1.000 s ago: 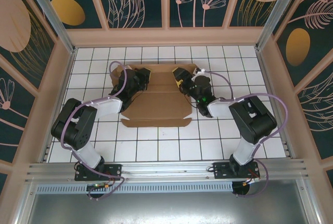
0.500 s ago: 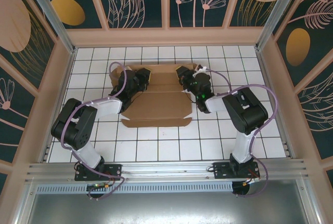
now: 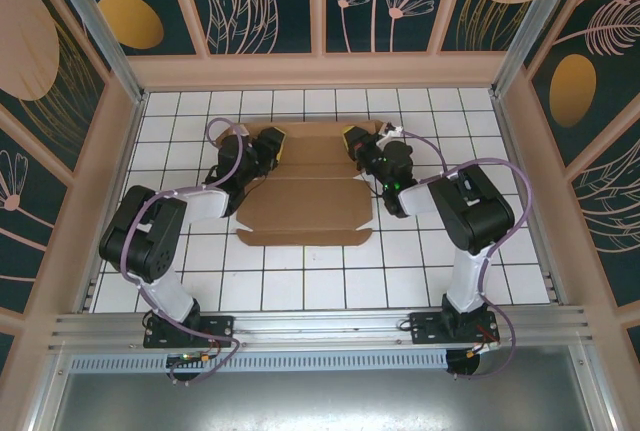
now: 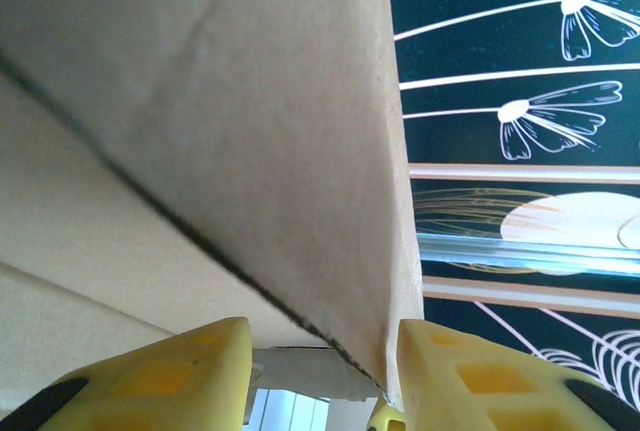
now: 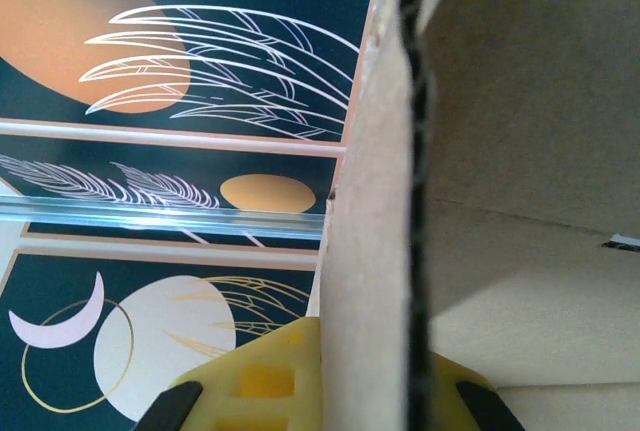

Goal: Fold the paper box

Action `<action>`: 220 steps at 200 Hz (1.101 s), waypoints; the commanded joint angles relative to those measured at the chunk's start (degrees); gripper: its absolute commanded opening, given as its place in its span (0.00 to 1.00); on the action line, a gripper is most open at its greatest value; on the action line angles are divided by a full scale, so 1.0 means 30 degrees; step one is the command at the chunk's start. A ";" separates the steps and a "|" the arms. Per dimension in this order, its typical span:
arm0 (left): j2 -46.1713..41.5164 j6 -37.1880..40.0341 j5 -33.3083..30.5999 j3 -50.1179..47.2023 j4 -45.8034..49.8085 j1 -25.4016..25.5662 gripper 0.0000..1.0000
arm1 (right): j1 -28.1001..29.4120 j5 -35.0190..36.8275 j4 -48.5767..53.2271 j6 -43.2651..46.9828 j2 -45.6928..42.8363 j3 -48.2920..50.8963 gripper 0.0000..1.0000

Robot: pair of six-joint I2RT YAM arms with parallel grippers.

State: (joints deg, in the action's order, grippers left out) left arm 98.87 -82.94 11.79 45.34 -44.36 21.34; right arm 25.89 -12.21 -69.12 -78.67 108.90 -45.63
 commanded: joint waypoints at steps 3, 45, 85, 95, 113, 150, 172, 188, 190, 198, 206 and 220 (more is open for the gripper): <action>0.0544 -0.0021 0.1179 -0.0296 -0.2024 -0.0224 0.43 | -0.0148 -0.0798 -0.1307 0.0102 0.0139 0.0129 0.03; 0.0872 -0.0688 0.1248 -0.0180 -0.2972 -0.0491 0.37 | -0.0280 -0.1131 -0.1101 0.0422 0.0137 0.0277 0.01; 0.1678 -0.1447 0.1771 0.0296 -0.3550 -0.0535 0.20 | -0.0425 -0.1343 -0.1031 0.0513 0.0270 0.0367 0.00; 0.1752 -0.1632 0.1840 0.0217 -0.3874 -0.0555 0.15 | -0.0482 -0.1457 -0.0857 0.0629 0.0307 0.0254 0.00; 0.1659 -0.1673 0.1783 0.0101 -0.4023 -0.0534 0.09 | -0.0571 -0.1820 -0.0305 0.0996 0.0419 -0.0100 0.00; 0.1651 -0.1833 0.1378 -0.0306 -0.4375 -0.0507 0.00 | -0.0770 -0.2629 0.0022 0.1475 0.0769 -0.0407 0.05; 0.1708 -0.2004 0.1177 -0.0624 -0.4863 -0.0431 0.00 | -0.0909 -0.3259 0.1399 0.2428 0.0483 -0.0626 0.18; 0.1639 -0.2003 0.0971 -0.0756 -0.4833 -0.0415 0.00 | -0.0925 -0.3083 0.4078 0.3845 -0.0368 -0.0730 0.33; 0.1642 -0.1981 0.0927 -0.0780 -0.4840 -0.0408 0.00 | -0.0925 -0.3036 0.4421 0.4040 -0.0504 -0.0714 0.35; 0.1541 -0.1876 0.0783 -0.0832 -0.4795 -0.0391 0.00 | -0.0921 -0.2837 0.5723 0.4807 -0.0986 -0.0691 0.39; 0.1442 -0.1738 0.0625 -0.0874 -0.4608 -0.0380 0.00 | -0.0930 -0.2640 0.6788 0.5515 -0.1474 -0.0616 0.43; 0.1294 -0.1540 0.0407 -0.0990 -0.4389 -0.0354 0.00 | -0.1005 -0.2378 0.8340 0.6551 -0.2326 -0.0400 0.48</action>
State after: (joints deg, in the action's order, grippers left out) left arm 102.83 -87.55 15.40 43.42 -56.84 20.25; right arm 23.27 -19.59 -57.04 -67.51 106.96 -46.87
